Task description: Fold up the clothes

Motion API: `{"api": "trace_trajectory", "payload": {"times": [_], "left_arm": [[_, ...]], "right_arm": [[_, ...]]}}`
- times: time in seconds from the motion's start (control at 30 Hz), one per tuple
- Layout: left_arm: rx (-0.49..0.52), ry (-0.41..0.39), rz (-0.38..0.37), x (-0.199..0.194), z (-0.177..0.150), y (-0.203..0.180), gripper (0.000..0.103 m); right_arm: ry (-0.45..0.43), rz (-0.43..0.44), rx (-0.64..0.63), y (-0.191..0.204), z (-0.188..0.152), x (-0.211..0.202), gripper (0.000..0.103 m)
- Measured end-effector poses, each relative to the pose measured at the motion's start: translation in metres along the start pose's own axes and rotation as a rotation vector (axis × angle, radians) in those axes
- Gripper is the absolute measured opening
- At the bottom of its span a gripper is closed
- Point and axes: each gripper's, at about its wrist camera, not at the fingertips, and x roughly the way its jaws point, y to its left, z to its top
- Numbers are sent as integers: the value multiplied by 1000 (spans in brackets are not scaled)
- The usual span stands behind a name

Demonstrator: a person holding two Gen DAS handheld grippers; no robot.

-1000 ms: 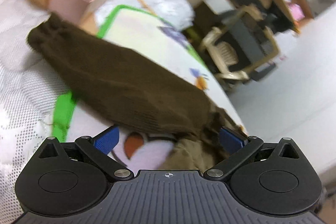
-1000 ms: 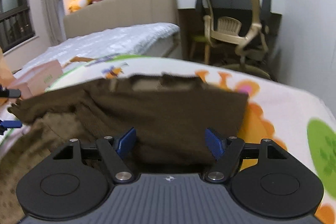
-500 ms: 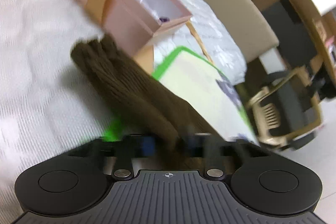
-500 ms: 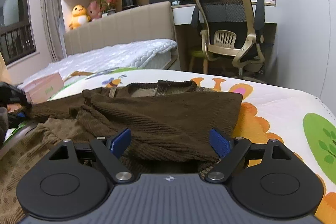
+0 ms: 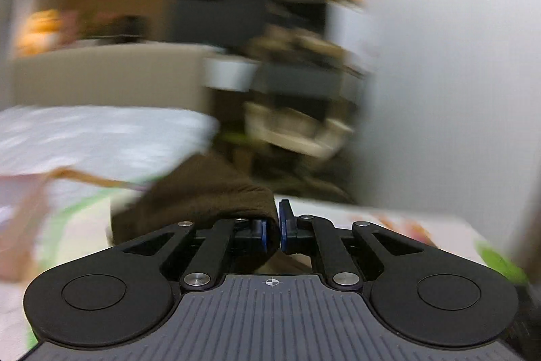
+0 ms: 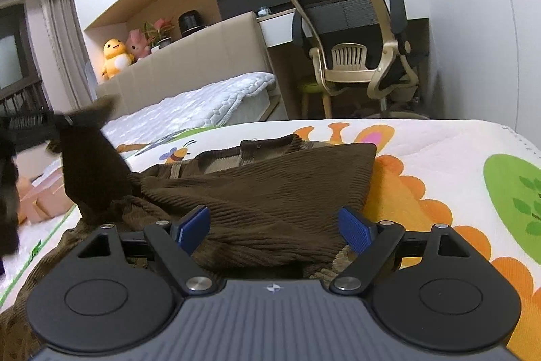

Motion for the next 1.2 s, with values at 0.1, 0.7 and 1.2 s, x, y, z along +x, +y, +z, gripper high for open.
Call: {"api": "trace_trajectory", "payload": {"times": [0.1,0.7,1.2], "left_arm": [[149,115,-132,7,-24,-33,39],[0,265,-95,74,-25,-22,17],[-226,-78,97,-24,35,110,12]], "right_arm": [[-3,4,14,-2,0,0,86],[41,15,0,-2,10,5,87],[263,111,-657,167,15,117,36]]}}
